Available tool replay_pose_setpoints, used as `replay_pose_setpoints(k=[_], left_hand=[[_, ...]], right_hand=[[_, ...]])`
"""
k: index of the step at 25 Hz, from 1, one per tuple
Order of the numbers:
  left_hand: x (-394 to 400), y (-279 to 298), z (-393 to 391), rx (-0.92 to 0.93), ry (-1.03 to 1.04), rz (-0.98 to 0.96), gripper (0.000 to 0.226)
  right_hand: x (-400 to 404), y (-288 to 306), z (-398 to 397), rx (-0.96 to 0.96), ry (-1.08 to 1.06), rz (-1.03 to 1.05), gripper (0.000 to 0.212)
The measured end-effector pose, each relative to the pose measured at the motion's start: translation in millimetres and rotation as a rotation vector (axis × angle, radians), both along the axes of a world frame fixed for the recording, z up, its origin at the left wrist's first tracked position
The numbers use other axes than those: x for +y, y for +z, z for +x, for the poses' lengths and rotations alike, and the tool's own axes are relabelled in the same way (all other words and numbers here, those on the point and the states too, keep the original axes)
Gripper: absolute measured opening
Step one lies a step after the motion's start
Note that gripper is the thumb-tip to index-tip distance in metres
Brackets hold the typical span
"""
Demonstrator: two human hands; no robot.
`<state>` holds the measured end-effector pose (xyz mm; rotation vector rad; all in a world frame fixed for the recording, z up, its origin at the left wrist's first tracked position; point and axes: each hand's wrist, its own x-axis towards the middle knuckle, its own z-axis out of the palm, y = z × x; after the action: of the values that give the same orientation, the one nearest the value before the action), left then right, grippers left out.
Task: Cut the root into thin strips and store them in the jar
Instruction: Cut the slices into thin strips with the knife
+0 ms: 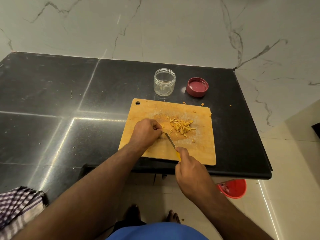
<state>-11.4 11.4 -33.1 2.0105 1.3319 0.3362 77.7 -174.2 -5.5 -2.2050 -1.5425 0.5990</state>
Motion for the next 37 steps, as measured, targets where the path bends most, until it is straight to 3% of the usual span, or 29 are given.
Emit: replay_pose_setpoints(k=[37], left_hand=[[8.5, 0.2, -1.9, 0.051, -0.039, 0.002, 0.010]], right_hand=[[32.2, -1.7, -5.4, -0.022, 0.043, -0.048, 0.043]])
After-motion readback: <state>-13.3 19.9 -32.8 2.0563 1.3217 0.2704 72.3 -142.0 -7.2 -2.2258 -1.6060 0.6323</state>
